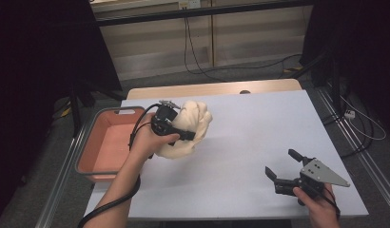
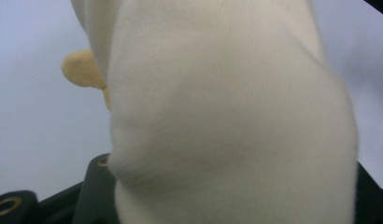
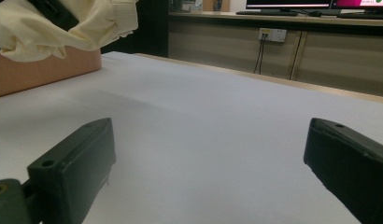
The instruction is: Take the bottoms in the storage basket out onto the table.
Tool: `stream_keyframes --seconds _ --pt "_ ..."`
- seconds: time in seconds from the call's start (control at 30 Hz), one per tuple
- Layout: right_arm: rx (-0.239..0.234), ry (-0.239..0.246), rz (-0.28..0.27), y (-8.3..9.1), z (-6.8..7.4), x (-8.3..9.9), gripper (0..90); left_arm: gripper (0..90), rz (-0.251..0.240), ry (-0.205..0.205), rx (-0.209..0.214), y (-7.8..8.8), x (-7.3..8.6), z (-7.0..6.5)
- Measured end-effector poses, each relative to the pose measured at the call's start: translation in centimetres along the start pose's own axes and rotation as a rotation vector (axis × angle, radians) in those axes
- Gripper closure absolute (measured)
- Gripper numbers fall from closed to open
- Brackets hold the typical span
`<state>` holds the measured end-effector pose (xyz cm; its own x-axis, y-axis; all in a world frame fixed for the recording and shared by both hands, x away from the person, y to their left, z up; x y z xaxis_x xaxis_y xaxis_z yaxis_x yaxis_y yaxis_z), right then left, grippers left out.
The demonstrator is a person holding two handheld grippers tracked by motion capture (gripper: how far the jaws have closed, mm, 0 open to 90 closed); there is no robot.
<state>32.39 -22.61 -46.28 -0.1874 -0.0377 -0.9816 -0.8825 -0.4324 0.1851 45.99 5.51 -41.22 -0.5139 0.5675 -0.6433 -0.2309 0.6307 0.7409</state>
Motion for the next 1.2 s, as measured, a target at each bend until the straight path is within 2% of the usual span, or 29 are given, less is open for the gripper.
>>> stream_keyframes --seconds 0.23,0.27,0.57,1.2 --pt "0.001 0.001 -0.004 0.0 0.0 -0.1 1.9 43.3 0.019 -0.015 0.008 -0.5 0.5 -0.2" --pt "0.000 0.000 -0.004 0.0 0.0 -0.1 1.9 43.3 0.010 -0.005 0.005 -0.6 0.5 -0.3" --pt "0.000 0.001 -0.005 0.0 0.0 -0.1 1.9 43.3 0.004 -0.003 0.002 -0.9 1.0 -0.2" --pt "-0.002 0.001 -0.005 0.0 0.1 -0.1 1.9 43.8 -0.003 -0.019 0.003 -1.8 1.4 -0.8"
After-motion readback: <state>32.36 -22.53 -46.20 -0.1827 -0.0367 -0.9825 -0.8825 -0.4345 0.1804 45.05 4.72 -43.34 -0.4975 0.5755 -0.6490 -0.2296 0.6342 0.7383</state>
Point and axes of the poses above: each handheld gripper's, and its own axes: y roughly backward along the jaws, x roughly out of its underside, z roughly to its left, the point moved 9 cm from there along -y, roughly forward along the jaws, and after that the axes turned 3 degrees about -y, right-handed, at the moved point
